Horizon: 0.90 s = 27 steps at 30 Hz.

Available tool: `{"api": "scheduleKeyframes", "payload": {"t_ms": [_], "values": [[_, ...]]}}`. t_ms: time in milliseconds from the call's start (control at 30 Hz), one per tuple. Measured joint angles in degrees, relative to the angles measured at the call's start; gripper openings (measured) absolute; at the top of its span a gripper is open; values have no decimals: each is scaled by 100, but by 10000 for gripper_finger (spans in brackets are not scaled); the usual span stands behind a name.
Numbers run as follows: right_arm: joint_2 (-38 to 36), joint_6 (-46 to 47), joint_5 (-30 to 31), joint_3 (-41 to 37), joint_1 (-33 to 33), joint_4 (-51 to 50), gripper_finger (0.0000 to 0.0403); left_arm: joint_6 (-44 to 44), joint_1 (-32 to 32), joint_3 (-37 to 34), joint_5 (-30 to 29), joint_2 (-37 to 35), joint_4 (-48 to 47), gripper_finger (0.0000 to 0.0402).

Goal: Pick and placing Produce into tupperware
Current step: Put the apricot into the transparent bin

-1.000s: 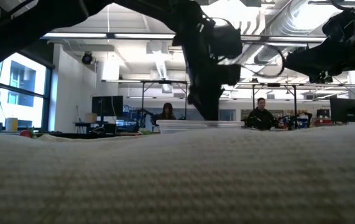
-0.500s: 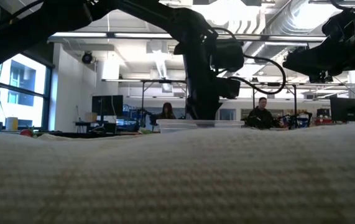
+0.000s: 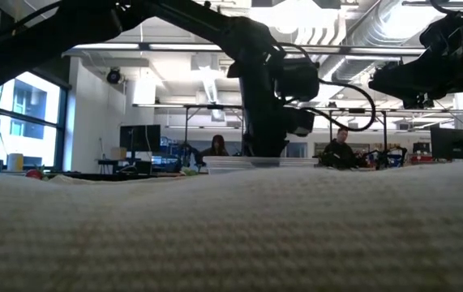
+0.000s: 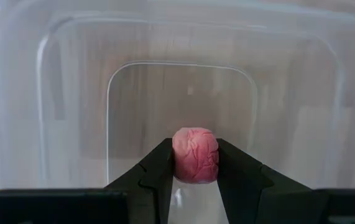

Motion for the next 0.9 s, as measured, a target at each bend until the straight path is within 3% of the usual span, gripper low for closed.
{"api": "scheduleKeyframes", "payload": {"t_ms": [667,900], "values": [[0,109,-2,0,0,0,117,-29,-42,46,-323,20,-90,99],[0,109,0,0,0,0,117,-109,-79,46,-473,22,-132,129]]}}
